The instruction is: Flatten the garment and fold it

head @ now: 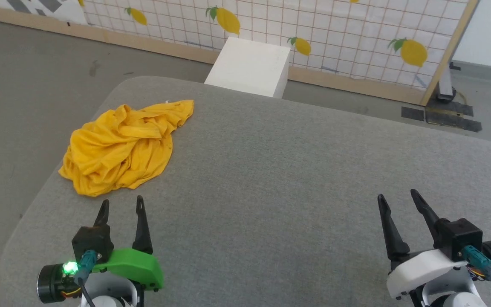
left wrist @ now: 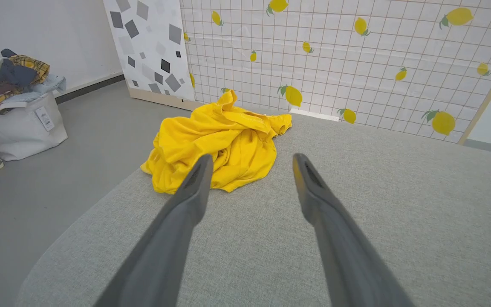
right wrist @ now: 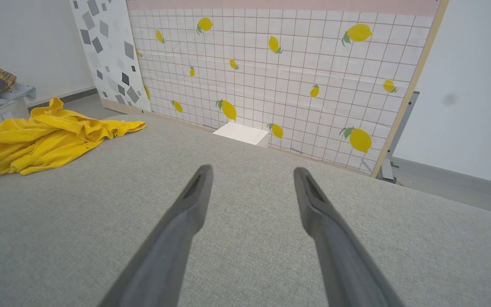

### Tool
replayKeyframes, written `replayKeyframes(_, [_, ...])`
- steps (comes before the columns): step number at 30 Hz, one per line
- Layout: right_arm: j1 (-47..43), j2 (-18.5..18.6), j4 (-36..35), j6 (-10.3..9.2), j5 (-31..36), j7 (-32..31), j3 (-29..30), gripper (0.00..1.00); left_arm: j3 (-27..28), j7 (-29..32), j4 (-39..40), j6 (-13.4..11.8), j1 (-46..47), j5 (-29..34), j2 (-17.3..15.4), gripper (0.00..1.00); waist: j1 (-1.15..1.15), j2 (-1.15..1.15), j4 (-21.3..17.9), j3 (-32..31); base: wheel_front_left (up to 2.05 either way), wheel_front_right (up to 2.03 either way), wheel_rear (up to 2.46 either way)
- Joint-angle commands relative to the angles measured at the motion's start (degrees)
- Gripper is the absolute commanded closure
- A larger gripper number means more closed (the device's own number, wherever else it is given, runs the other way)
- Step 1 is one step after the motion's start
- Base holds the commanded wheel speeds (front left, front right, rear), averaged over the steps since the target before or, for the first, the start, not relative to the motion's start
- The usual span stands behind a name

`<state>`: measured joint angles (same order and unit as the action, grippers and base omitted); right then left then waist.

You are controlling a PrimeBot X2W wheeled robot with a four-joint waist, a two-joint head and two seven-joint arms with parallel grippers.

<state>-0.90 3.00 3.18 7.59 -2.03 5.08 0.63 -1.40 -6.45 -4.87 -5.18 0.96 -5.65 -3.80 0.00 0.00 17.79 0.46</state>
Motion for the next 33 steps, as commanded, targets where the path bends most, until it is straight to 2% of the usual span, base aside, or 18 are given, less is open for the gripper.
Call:
replayKeyframes(1, [0.57, -0.05, 0.29, -0.05, -0.32, 0.56, -0.04, 0.00, 0.04, -0.67, -0.29, -0.49, 0.17, -0.66, -0.19, 0.00, 0.00, 0.00, 0.79, 0.28, 0.00, 0.00, 0.00])
replayKeyframes(33, [0.61, -0.09, 1.52, -0.07, -0.94, 2.86, -0.62, 0.00, -0.01, -4.42, -3.77, -2.80, 0.27, -2.82, 0.36, 0.00, 0.00, 0.00, 10.70, 0.55, 0.00, 0.00, 0.00])
